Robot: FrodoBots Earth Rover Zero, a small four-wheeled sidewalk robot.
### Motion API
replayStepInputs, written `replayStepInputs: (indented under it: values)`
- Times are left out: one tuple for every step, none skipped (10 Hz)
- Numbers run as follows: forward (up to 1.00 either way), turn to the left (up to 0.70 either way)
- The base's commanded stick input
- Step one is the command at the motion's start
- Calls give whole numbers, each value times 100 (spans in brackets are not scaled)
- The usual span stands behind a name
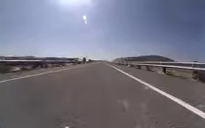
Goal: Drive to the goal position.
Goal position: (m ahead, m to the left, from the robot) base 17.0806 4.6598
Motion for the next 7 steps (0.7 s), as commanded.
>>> replayStepInputs:
  values:
    - [100,0]
    - [100,0]
    - [100,0]
    - [100,0]
    - [100,0]
    - [100,0]
    - [100,0]
